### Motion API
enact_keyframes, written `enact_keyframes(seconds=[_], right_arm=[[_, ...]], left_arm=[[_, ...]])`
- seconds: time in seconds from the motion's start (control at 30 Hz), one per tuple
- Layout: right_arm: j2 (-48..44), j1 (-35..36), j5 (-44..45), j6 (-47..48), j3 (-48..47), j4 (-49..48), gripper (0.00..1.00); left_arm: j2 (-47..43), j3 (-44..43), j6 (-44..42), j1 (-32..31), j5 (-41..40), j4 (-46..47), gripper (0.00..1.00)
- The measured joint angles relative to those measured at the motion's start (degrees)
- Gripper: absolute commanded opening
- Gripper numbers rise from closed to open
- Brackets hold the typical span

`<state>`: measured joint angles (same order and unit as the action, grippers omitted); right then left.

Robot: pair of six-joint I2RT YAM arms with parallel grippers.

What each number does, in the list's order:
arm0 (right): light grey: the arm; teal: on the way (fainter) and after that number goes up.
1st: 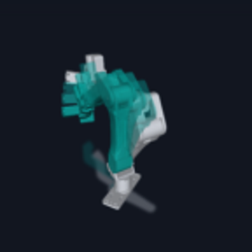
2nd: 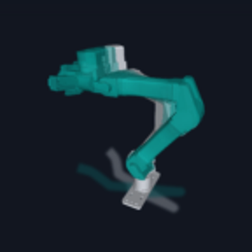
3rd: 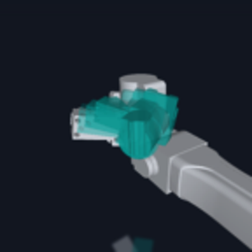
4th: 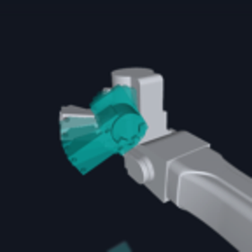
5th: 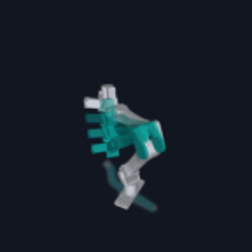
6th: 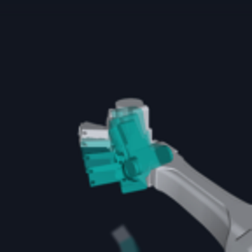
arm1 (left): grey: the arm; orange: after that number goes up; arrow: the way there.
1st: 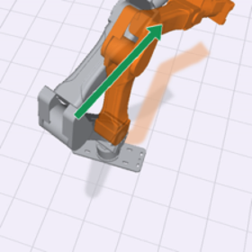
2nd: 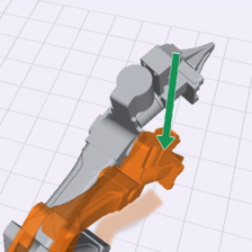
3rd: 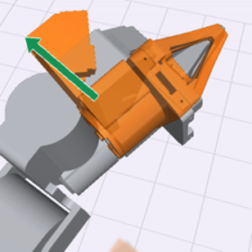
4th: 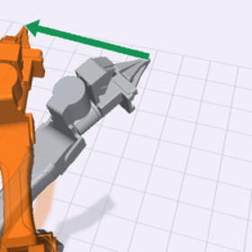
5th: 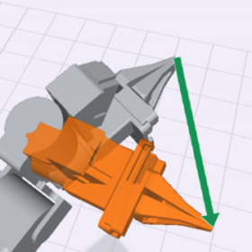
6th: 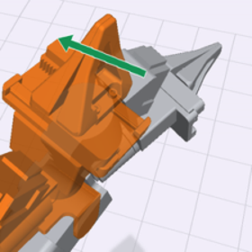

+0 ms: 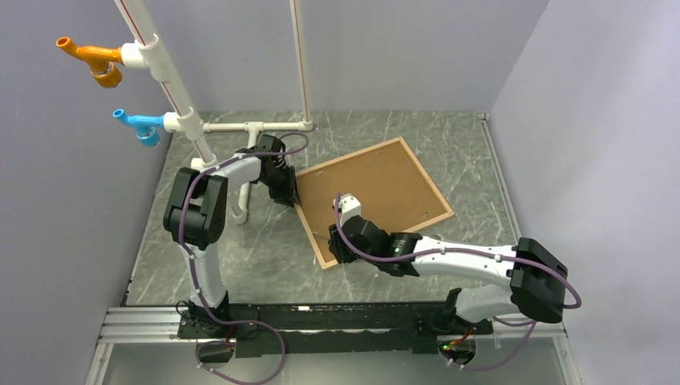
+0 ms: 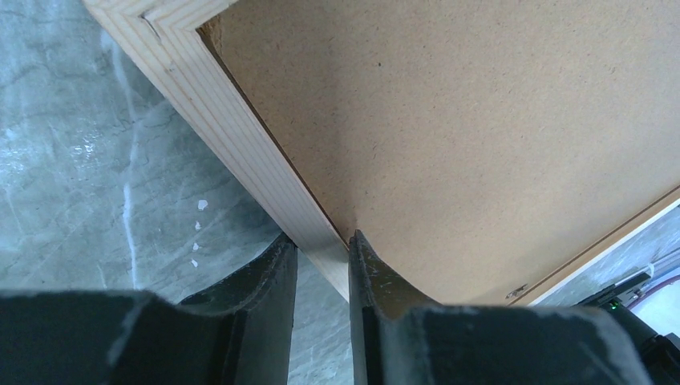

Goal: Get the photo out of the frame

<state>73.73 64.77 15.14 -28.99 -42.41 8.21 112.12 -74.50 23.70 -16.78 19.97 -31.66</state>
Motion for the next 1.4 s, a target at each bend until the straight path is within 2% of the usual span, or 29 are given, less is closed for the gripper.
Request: enact_keyframes(seconds=[0.27,0.5,0.7,0.83,0.97,1.17,1.4], right_arm=[[6.4,0.8,5.3,-0.8,-2.7,-3.6,0.0],[11.6,1.2,12.4,-1.7,-7.1,-1.2,0.0],[10.5,0.8,14.1,-0.6,-7.7,1.6,0.0],[4.8,-1.1,14.3,0.5,-7.7,4.4,0.0],[-3.3,-6.9,14.4,0.4,-7.5,7.2,0.0],[-17.9,-22.7,10.0,-3.2,-2.8,13.9,0.0],[-20.6,-35.9,-4.2,-7.1,-3.1,31.0,0.0]], left_arm=[[0.4,-0.3,0.0,0.6,1.2,-0.2,0.0],[0.6,-0.4,0.0,0.8,1.8,-0.3,0.0],[0.6,-0.4,-0.1,0.8,1.7,-0.4,0.0],[0.6,-0.7,-0.3,0.8,1.3,-0.7,0.0],[0.4,-0.8,-0.6,0.7,0.3,-1.0,0.0],[0.2,-1.3,-1.4,1.3,-0.9,-0.8,0.01],[-0.7,-1.2,-2.5,2.1,-2.4,-0.5,0.22]])
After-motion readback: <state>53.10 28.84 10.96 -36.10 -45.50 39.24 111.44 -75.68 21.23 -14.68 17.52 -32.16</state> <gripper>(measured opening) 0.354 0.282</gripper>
